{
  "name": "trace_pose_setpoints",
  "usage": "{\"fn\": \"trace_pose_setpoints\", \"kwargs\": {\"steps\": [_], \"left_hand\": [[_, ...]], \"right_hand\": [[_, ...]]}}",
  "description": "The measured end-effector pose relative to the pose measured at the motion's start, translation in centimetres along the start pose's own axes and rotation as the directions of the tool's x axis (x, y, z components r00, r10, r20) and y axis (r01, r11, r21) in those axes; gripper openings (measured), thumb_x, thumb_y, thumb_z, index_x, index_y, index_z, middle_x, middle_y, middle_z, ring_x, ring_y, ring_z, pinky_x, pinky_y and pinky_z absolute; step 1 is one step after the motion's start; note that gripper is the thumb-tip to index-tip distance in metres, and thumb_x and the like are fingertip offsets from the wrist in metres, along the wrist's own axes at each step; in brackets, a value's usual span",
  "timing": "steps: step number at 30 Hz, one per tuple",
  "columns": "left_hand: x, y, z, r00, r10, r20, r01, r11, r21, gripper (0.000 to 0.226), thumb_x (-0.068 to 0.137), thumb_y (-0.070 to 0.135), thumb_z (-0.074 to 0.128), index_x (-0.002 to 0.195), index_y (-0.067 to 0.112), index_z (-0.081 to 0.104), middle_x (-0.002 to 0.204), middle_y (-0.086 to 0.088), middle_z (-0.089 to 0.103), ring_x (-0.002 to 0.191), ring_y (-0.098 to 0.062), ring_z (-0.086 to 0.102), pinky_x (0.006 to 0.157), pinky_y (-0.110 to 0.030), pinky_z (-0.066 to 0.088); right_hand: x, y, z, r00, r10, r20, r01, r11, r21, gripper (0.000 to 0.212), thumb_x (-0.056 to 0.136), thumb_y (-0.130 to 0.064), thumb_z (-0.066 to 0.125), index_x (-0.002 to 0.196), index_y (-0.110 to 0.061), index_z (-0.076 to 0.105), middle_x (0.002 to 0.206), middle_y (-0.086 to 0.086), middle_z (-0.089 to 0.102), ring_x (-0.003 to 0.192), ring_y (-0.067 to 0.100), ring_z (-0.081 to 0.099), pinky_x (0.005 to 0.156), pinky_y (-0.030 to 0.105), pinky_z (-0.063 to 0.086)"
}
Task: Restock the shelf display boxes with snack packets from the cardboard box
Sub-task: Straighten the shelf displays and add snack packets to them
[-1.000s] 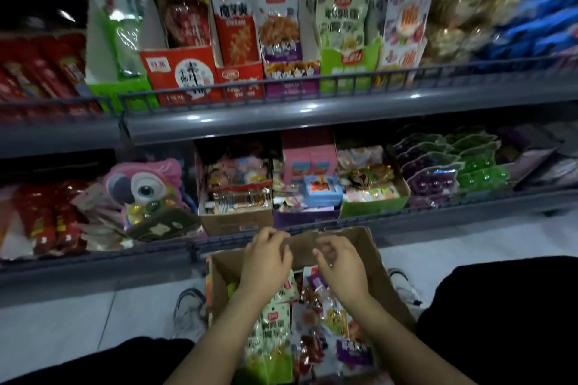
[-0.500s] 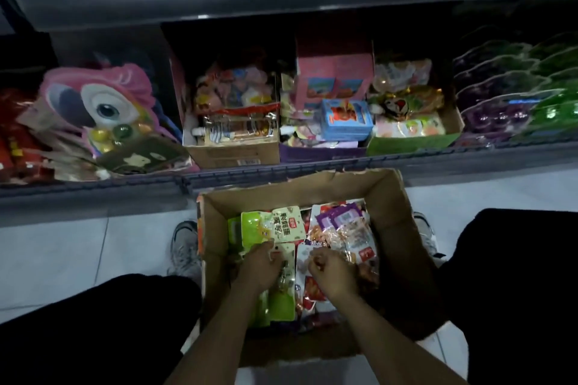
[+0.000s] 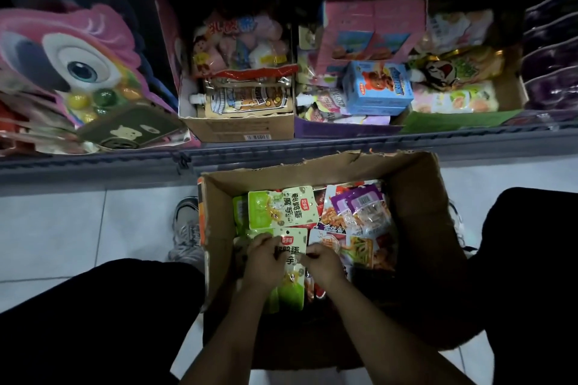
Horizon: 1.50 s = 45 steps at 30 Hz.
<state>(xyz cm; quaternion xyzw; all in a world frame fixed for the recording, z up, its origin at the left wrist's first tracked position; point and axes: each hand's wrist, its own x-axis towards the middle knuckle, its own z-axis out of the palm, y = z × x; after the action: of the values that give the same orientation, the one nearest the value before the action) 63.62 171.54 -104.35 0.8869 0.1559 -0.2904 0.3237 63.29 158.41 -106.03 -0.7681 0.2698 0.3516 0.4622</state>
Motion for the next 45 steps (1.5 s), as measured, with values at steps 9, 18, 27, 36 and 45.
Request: {"fn": "trace_pose_setpoints", "kwargs": {"steps": [9, 18, 27, 36, 45], "left_hand": [[-0.7, 2.0, -0.8, 0.993, -0.115, -0.025, 0.104, 0.955, -0.279, 0.043, 0.085, 0.017, 0.068, 0.125, 0.01, 0.054, 0.121, -0.008, 0.057, 0.106, -0.023, 0.057, 0.084, -0.029, 0.047], [-4.2, 8.9, -4.8, 0.999, -0.033, 0.017, 0.037, 0.845, -0.534, 0.021, 0.083, 0.012, 0.07, 0.103, 0.008, 0.065, 0.107, -0.005, 0.067, 0.086, -0.015, 0.059, 0.057, -0.015, 0.045], [-9.7, 18.3, -13.0, 0.993, 0.088, -0.073, -0.114, 0.775, -0.621, 0.023, 0.076, 0.015, 0.077, 0.094, 0.007, 0.066, 0.092, -0.001, 0.068, 0.068, -0.004, 0.057, 0.048, -0.015, 0.042], [-16.4, 28.4, -22.8, 0.916, 0.338, -0.216, -0.4, 0.74, -0.541, 0.018, 0.071, 0.013, 0.08, 0.085, 0.01, 0.07, 0.086, -0.002, 0.073, 0.073, -0.011, 0.067, 0.067, -0.023, 0.052], [-20.3, 36.8, -29.7, 0.803, 0.492, -0.337, -0.596, 0.686, -0.418, 0.022, 0.072, 0.021, 0.079, 0.087, 0.006, 0.071, 0.085, 0.004, 0.072, 0.072, -0.003, 0.066, 0.059, -0.013, 0.049]], "right_hand": [[-1.2, -1.4, -2.7, 0.995, 0.0, -0.097, 0.015, 0.987, 0.162, 0.018, 0.087, -0.014, 0.065, 0.09, 0.004, 0.064, 0.086, 0.005, 0.059, 0.086, 0.015, 0.054, 0.071, 0.019, 0.038], [-5.4, -4.8, -8.5, 0.976, -0.143, -0.166, 0.194, 0.916, 0.351, 0.015, 0.087, -0.01, 0.064, 0.074, -0.008, 0.057, 0.07, -0.005, 0.055, 0.067, 0.006, 0.05, 0.062, 0.018, 0.041], [-12.9, -12.6, -16.5, 0.853, -0.439, -0.283, 0.512, 0.81, 0.286, 0.011, 0.086, -0.011, 0.065, 0.079, -0.003, 0.064, 0.076, 0.005, 0.066, 0.063, 0.004, 0.057, 0.06, 0.01, 0.043], [-22.2, -21.4, -24.5, 0.664, -0.647, -0.375, 0.746, 0.608, 0.272, 0.008, 0.083, -0.018, 0.069, 0.08, -0.011, 0.069, 0.081, 0.004, 0.071, 0.073, 0.016, 0.064, 0.076, 0.034, 0.051], [-28.8, -28.6, -31.7, 0.433, -0.743, -0.511, 0.878, 0.477, 0.051, 0.016, 0.081, -0.03, 0.071, 0.079, -0.015, 0.067, 0.085, 0.002, 0.07, 0.082, 0.019, 0.066, 0.079, 0.039, 0.053]]}}
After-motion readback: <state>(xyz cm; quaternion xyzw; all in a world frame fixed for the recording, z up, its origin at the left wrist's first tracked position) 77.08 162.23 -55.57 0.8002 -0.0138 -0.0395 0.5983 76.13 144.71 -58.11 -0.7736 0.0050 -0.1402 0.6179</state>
